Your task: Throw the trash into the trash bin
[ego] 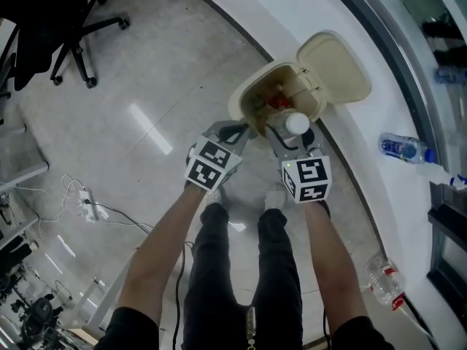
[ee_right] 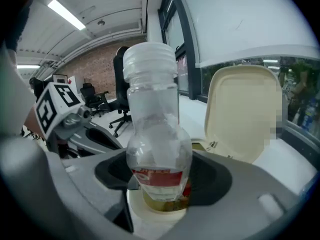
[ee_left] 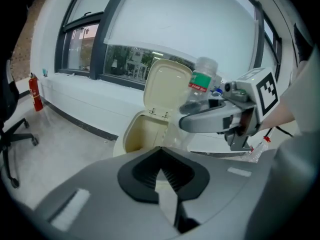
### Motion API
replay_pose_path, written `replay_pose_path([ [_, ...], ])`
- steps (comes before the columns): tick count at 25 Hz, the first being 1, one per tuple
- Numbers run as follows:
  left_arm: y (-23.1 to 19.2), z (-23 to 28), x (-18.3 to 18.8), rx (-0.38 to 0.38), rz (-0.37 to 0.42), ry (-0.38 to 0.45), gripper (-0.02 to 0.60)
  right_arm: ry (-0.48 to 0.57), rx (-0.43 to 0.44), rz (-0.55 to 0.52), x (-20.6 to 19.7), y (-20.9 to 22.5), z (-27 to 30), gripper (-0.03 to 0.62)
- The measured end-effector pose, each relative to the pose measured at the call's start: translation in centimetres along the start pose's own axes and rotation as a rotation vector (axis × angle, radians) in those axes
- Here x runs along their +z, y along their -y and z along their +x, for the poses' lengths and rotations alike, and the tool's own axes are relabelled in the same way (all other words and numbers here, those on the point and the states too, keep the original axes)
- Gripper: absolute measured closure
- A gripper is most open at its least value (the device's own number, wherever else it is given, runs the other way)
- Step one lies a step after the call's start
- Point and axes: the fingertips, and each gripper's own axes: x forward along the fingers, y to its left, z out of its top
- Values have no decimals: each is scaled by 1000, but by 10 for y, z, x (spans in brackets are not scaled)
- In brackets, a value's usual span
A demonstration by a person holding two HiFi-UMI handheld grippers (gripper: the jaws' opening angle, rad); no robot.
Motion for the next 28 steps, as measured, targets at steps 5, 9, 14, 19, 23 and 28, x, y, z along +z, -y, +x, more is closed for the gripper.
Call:
replay_pose_path([
  [5, -11, -6, -6, -3, -16, 0, 575, -118, 6, -19, -22, -1, 42, 289],
  [9, -15, -5, -5, -11, -7, 9, 575, -219, -10, -33, -43, 13, 62, 289],
  [14, -12, -4, -7, -33, -19, 7, 575, -335, -2, 0, -64, 20, 73, 286],
  [19, -10, -3, -12, -43, -25, -3, 575, -399, -3, -28, -78, 15, 78, 279],
  [23, -13, -3, -19, -38, -31, -18, 575, -416, -4, -41, -83, 10, 78, 234],
  [28, -17, -1, -24, -31, -44, -45, 575, -392, -6, -43, -81, 14, 73, 207],
])
